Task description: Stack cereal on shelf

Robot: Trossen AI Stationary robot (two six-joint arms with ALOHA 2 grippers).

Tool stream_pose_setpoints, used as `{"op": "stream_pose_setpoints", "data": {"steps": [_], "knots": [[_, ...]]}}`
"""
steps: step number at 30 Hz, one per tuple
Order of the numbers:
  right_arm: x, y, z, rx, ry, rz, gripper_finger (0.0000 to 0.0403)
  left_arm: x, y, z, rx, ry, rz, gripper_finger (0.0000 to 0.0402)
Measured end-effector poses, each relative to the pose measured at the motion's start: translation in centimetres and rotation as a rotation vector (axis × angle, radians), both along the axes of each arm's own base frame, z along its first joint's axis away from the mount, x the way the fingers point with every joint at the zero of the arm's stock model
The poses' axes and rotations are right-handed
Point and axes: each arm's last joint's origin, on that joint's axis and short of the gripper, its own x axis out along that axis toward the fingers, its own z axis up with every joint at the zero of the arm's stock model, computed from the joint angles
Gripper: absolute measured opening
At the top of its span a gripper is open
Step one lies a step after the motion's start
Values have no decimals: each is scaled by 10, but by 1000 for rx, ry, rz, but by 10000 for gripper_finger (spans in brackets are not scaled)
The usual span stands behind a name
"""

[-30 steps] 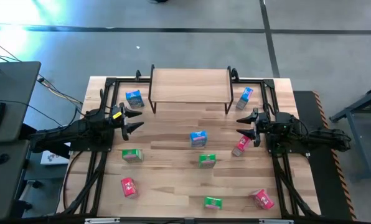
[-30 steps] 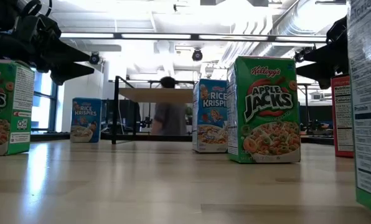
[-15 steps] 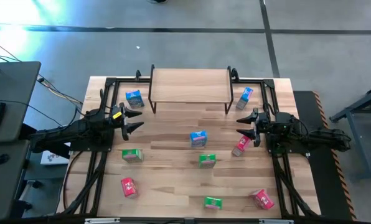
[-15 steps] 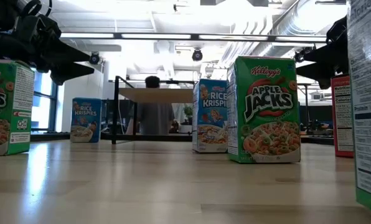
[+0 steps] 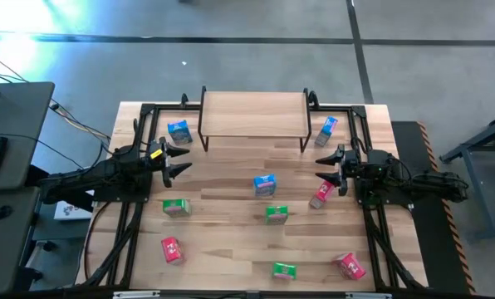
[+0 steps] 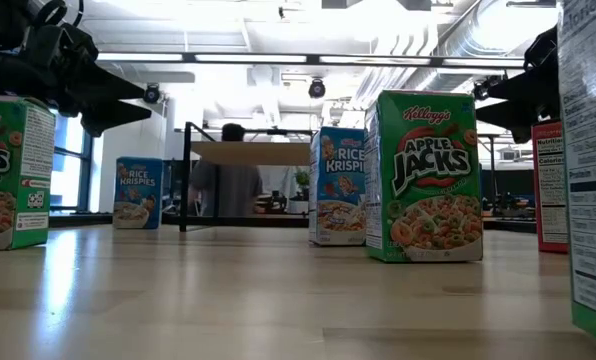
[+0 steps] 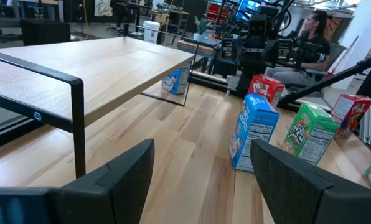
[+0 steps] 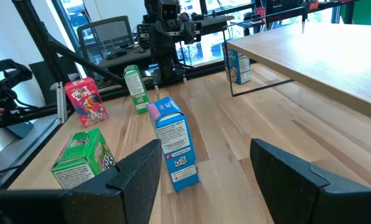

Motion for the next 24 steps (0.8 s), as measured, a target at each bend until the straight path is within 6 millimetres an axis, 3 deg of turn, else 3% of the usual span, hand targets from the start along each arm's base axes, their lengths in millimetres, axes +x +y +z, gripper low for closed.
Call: {"op": "stream_pose_setpoints", "data": {"steps": [24], "knots": [[0, 0, 0, 0, 0, 0, 239, 0, 1, 0, 2, -1, 18, 257]]}}
